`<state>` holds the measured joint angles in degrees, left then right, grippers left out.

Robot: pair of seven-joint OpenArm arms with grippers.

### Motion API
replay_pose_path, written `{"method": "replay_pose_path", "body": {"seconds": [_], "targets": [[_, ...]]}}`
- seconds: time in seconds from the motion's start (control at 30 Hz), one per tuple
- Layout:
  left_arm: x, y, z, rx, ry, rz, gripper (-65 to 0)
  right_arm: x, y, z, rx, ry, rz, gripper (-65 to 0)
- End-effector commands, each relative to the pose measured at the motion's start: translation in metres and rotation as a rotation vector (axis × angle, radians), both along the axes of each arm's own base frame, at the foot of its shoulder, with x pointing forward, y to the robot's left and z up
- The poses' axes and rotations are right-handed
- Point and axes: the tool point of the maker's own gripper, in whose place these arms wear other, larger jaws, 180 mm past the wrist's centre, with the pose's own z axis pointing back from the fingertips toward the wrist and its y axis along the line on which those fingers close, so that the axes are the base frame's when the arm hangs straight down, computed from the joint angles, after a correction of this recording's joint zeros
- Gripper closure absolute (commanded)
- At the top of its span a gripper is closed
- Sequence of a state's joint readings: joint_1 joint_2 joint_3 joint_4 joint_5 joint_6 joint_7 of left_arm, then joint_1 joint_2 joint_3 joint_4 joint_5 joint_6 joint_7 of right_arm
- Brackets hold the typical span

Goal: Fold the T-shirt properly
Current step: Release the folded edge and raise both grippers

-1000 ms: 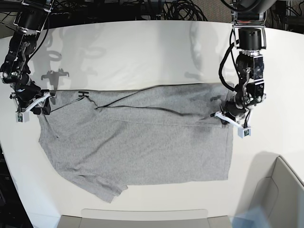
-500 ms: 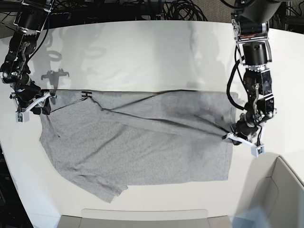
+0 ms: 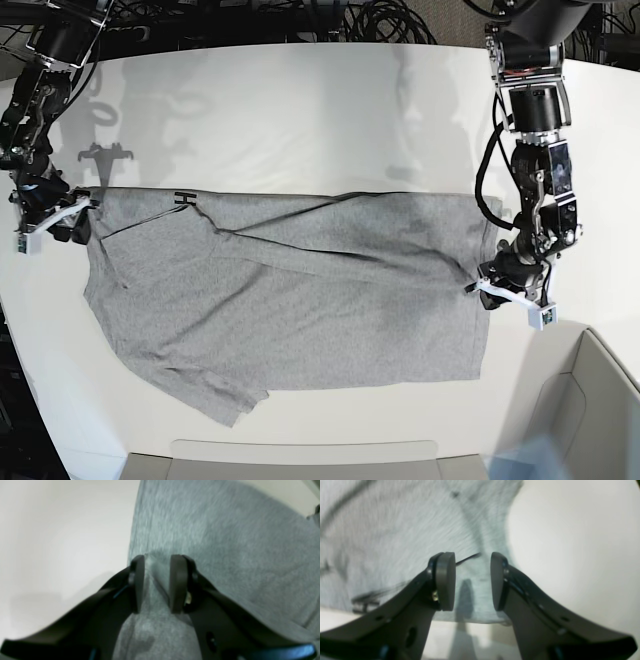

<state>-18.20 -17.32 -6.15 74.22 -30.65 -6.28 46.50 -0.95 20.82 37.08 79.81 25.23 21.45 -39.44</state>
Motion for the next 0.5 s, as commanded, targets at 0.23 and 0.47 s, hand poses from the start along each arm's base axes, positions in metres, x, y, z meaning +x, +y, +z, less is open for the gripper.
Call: {"method": "replay_pose_path", "body": {"seconds": [0.23,0.47], "targets": [[-0.017,-0.008,0.02,0.03,0.012,-0.063,-18.0,-0.027,-0.043,0.013,-0.018,0.009,-0.075,-23.5],[-0.035,-0.01,0.011,0.043,0.028,-0.073,-17.9,-0.05,-0.056,-0.029,0.095,0.086,-0.165,-23.5]]}}
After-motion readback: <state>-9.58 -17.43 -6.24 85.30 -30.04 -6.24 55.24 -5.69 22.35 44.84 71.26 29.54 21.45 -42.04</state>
